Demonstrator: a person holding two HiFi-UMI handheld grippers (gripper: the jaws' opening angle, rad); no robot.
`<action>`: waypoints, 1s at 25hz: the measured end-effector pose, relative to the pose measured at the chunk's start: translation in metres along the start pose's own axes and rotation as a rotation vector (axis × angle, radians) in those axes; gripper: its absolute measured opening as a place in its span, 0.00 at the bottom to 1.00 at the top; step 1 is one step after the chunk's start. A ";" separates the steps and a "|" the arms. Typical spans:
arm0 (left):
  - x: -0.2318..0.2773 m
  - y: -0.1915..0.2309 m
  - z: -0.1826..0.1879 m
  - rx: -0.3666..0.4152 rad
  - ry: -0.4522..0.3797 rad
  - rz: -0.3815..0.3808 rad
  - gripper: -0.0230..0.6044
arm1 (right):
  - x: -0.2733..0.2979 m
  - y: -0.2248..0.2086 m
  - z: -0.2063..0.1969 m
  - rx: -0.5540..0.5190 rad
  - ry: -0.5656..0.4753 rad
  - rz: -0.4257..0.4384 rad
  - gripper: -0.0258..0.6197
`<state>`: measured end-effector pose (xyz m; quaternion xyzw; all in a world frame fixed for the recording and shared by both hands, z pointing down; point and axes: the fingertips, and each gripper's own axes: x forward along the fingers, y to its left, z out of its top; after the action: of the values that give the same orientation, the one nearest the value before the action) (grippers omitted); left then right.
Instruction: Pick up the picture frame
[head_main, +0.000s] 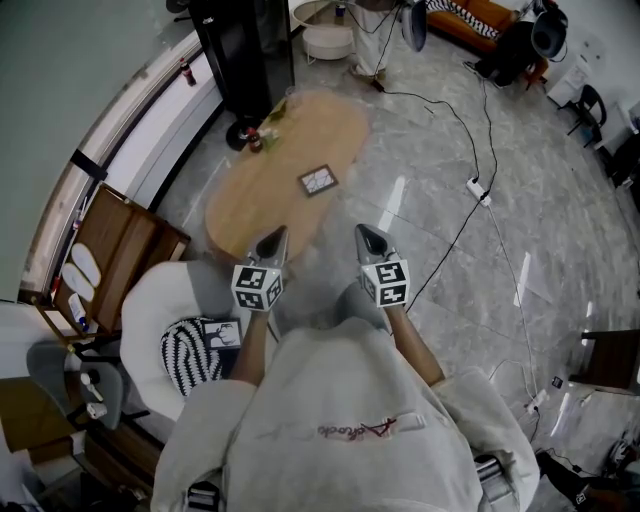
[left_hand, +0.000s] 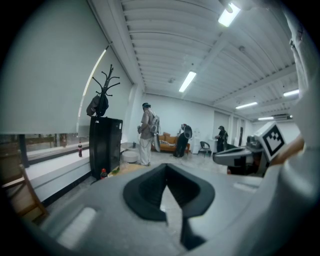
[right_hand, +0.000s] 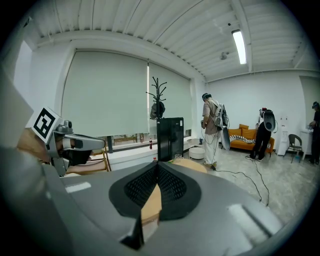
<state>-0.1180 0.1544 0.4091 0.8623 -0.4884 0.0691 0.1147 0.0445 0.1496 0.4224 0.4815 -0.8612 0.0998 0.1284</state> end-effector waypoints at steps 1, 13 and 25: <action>0.000 0.000 0.000 0.000 0.000 -0.001 0.04 | 0.000 0.000 0.000 0.000 -0.002 -0.002 0.04; 0.011 0.006 0.000 0.005 0.010 -0.011 0.04 | 0.007 -0.003 0.001 0.009 -0.007 -0.004 0.04; 0.047 0.028 -0.004 -0.003 0.031 -0.013 0.04 | 0.045 -0.023 -0.002 0.019 0.009 -0.002 0.04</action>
<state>-0.1177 0.1028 0.4270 0.8641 -0.4810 0.0812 0.1239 0.0421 0.1023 0.4401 0.4831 -0.8592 0.1100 0.1276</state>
